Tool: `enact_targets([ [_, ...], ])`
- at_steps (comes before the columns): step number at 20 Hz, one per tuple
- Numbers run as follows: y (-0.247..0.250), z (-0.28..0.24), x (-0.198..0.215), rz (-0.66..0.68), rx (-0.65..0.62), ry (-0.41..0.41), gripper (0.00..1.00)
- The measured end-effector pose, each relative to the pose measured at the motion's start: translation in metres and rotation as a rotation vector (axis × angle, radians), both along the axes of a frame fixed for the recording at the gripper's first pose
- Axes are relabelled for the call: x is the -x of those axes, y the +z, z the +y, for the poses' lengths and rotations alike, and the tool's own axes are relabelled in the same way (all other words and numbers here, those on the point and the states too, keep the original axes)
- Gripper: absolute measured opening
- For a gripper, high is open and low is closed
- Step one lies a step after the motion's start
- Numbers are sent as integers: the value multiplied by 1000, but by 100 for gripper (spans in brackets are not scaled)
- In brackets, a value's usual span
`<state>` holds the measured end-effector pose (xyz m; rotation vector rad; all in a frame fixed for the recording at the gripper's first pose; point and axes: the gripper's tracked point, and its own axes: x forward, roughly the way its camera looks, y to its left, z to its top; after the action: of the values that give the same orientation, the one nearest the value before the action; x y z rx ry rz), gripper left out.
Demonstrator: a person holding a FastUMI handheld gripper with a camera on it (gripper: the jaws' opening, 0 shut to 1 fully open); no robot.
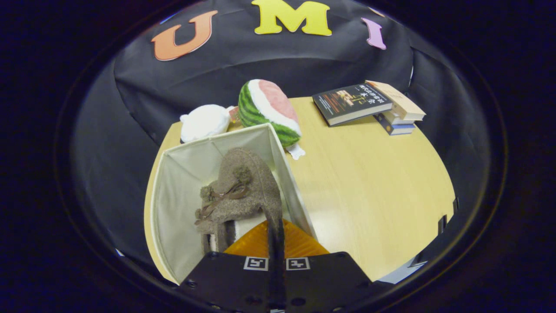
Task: Open the storage box then place both shoes into the box .Put the left shoe in first, then the right shoe, with the right side of both shoes facing outward in a uniform manner.
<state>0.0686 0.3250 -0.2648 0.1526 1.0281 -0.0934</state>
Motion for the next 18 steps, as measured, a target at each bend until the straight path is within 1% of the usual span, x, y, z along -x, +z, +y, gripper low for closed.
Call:
enact_targets([
  [3, -7, -2, 1, 17, 20, -3, 1],
  [4, -4, -1, -2, 11, 20, 3, 3],
  [6, 4, 1, -7, -24, 40, 19, 11],
  [8, 14, 5, -11, -61, 46, 47, 11],
  [10, 26, 8, -13, -101, 37, 72, 24],
  [11, 34, 8, -13, -124, 33, 85, 39],
  [12, 44, 5, -14, -157, 28, 93, 46],
  [15, 83, -12, -14, -275, 31, 104, 79],
  [18, 122, -41, -9, -373, 54, 106, 92],
])
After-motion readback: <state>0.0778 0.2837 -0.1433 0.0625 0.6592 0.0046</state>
